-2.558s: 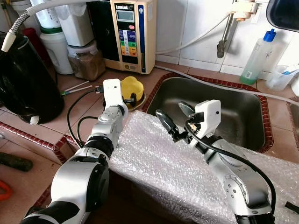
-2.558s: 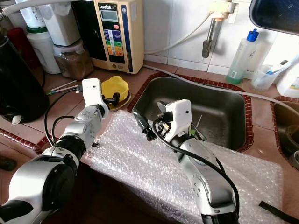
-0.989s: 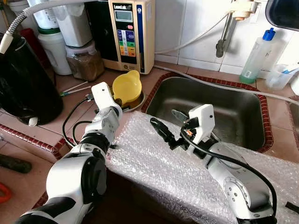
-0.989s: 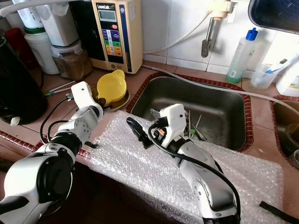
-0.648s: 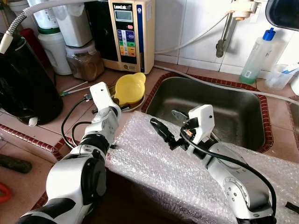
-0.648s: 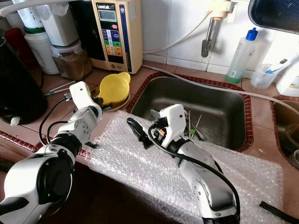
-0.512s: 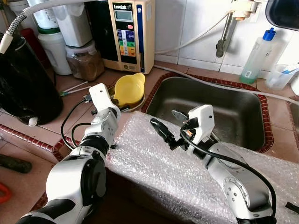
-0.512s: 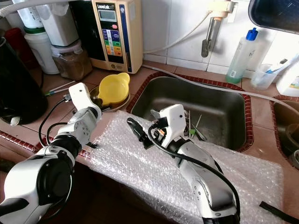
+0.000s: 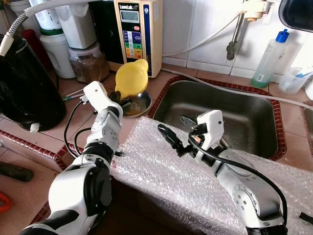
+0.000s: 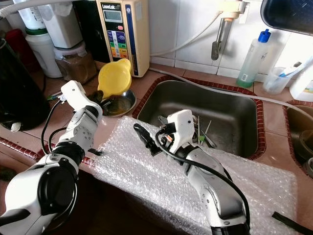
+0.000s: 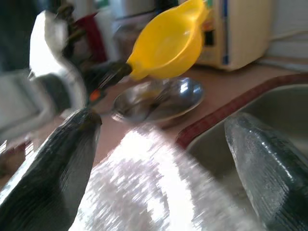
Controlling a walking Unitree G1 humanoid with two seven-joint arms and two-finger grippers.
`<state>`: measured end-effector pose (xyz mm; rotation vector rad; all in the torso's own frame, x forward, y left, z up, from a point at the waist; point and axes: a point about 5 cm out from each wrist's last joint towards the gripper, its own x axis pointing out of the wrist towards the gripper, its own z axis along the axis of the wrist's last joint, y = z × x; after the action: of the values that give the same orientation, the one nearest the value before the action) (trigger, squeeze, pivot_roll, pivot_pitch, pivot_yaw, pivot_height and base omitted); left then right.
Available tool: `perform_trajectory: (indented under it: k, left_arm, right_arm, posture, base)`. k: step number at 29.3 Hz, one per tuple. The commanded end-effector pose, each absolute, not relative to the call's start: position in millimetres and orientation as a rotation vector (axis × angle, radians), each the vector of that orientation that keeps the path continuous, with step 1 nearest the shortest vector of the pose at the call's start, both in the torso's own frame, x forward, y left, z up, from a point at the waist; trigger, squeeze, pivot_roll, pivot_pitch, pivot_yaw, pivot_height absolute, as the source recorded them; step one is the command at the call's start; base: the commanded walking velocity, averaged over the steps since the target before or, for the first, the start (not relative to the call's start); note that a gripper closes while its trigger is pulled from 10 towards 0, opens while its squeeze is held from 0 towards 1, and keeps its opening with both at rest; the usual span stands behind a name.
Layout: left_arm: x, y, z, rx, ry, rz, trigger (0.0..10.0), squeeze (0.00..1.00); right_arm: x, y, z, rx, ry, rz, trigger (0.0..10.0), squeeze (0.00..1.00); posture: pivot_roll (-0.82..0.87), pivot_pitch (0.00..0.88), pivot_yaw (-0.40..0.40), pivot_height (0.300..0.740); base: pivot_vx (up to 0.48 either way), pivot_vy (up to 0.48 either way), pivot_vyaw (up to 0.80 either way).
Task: Kitchen organization
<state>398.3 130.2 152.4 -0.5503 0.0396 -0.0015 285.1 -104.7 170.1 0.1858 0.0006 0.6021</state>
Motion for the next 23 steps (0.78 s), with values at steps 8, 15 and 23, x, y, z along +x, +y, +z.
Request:
perform_trajectory:
  k: [8, 15, 23]
  left_arm:
    - [386, 96, 167, -0.326, -0.168, -0.256, 0.0, 0.00]
    - [377, 80, 172, -0.293, -0.235, -0.356, 0.0, 0.00]
    - [366, 63, 171, -0.308, -0.257, -0.442, 0.0, 0.00]
  right_arm:
    - [317, -126, 199, 0.356, -0.144, 0.377, 10.0, 0.00]
    - [333, -119, 199, 0.353, -0.120, 0.340, 10.0, 0.00]
    - [345, -113, 186, 0.317, -0.051, 0.277, 0.0, 0.00]
  posture:
    - [-0.08, 0.000, 0.036, 0.740]
    - [-0.07, 0.000, 0.028, 0.740]
    - [-0.07, 0.000, 0.026, 0.740]
  base:
    - [0.000, 0.000, 0.00]
    - [0.000, 0.000, 0.00]
    - [0.000, 0.000, 0.00]
